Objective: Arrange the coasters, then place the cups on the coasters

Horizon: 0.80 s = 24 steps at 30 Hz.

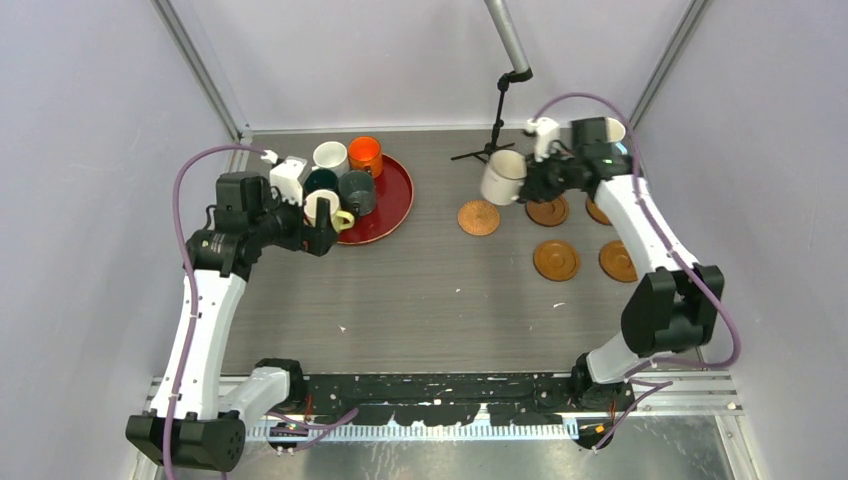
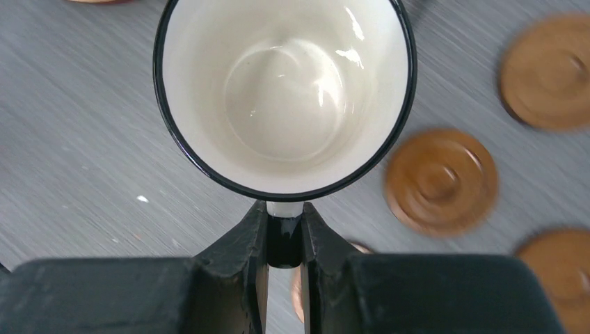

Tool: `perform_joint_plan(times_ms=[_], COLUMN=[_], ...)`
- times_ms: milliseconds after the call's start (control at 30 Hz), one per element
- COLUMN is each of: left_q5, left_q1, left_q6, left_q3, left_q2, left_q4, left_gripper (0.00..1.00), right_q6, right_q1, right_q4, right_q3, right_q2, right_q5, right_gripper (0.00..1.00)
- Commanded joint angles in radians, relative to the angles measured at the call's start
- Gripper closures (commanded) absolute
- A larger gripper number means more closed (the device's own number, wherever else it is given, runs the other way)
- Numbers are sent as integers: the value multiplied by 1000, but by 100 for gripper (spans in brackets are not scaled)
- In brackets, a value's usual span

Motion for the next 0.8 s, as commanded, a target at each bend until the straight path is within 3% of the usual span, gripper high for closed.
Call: perform_joint_plan(times_ms=[0, 133, 267, 467, 767], left_q5=[59, 58, 58, 55, 40], left_q1=[3, 3, 4, 4, 4], left_q6=[31, 39, 39, 41, 63], left_q3=[-15, -24, -20, -8, 1], left_q2=[-10, -2, 15, 34, 50], left_q4=[1, 2, 1, -5, -20], left_gripper=[0, 0, 0, 0, 0], right_q6=[-175, -268, -300, -225, -281], right_q1=[-213, -419, -535, -540, -475], right_q4=[11, -14, -3, 110, 96], right_q3=[-44, -40, 17, 107, 355], right_q2=[-127, -105, -32, 97, 346], right_q5=[-155, -243, -259, -254, -194], right_gripper=[100, 100, 100, 100, 100])
